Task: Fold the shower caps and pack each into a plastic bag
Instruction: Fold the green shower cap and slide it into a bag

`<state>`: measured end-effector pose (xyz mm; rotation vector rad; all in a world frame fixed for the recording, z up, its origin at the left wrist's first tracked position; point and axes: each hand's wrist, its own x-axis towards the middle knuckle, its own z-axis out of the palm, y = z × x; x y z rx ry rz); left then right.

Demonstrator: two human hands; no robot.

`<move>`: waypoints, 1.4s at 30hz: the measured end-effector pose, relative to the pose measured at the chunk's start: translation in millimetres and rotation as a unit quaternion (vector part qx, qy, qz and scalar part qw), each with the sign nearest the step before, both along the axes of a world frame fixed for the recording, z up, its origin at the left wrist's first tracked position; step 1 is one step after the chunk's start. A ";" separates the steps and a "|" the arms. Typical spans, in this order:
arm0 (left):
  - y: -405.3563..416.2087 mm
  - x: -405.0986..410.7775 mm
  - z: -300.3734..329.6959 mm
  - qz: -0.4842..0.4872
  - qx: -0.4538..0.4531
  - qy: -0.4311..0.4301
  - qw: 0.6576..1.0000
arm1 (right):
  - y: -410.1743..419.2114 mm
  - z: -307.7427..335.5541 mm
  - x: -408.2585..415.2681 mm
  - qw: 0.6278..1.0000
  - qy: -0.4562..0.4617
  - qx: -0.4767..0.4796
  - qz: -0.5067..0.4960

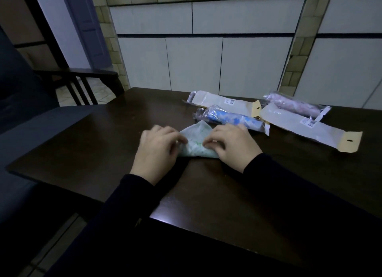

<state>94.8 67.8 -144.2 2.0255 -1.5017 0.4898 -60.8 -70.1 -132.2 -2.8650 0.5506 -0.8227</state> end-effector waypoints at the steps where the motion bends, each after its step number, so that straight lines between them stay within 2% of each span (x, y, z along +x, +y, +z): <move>1: -0.4 -0.9 0.6 -0.024 0.018 0.027 0.999 | 2.1 0.9 -0.3 0.999 0.032 -0.001 0.000; 4: 1.0 -2.5 -0.1 -0.021 0.046 0.123 0.991 | 4.0 0.9 -3.4 0.994 0.105 0.002 -0.025; 8: 5.6 0.0 -4.2 -0.034 0.080 0.093 0.992 | 11.5 0.1 -5.7 0.987 0.143 0.026 -0.064; 13: 8.0 2.6 -5.7 -0.034 0.074 0.095 0.992 | 14.8 -0.5 -7.4 0.987 0.133 -0.006 -0.092; 17: 10.7 -1.1 -5.5 -0.035 0.065 0.086 0.994 | 13.2 1.6 -12.6 0.988 0.130 0.008 -0.088; 23: 13.4 -6.3 -5.6 -0.045 0.043 0.087 0.994 | 1.6 1.7 -19.8 0.972 0.078 0.209 -0.069; 25: 8.9 -7.1 -2.0 -0.048 0.047 0.091 0.994 | 0.3 -0.6 -18.2 0.971 0.056 0.220 -0.077; 31: -11.8 -0.8 7.9 0.020 0.114 0.151 0.982 | 4.4 -4.2 -6.6 0.987 0.032 0.079 -0.140; 33: -15.9 -6.0 7.8 0.057 0.134 0.106 0.984 | 3.1 -5.5 -4.4 0.987 0.022 0.057 -0.151; 36: -16.4 -17.1 4.6 0.104 0.064 0.027 0.992 | 2.1 -7.9 -3.4 0.992 -0.024 0.021 -0.123; 39: -16.8 -16.9 0.0 0.052 0.015 -0.005 0.999 | 4.1 -9.5 -2.0 0.995 -0.023 -0.051 -0.079; 42: -14.8 -12.2 -2.1 0.004 0.057 0.038 0.998 | 4.3 -9.2 -5.1 0.993 0.047 -0.046 -0.101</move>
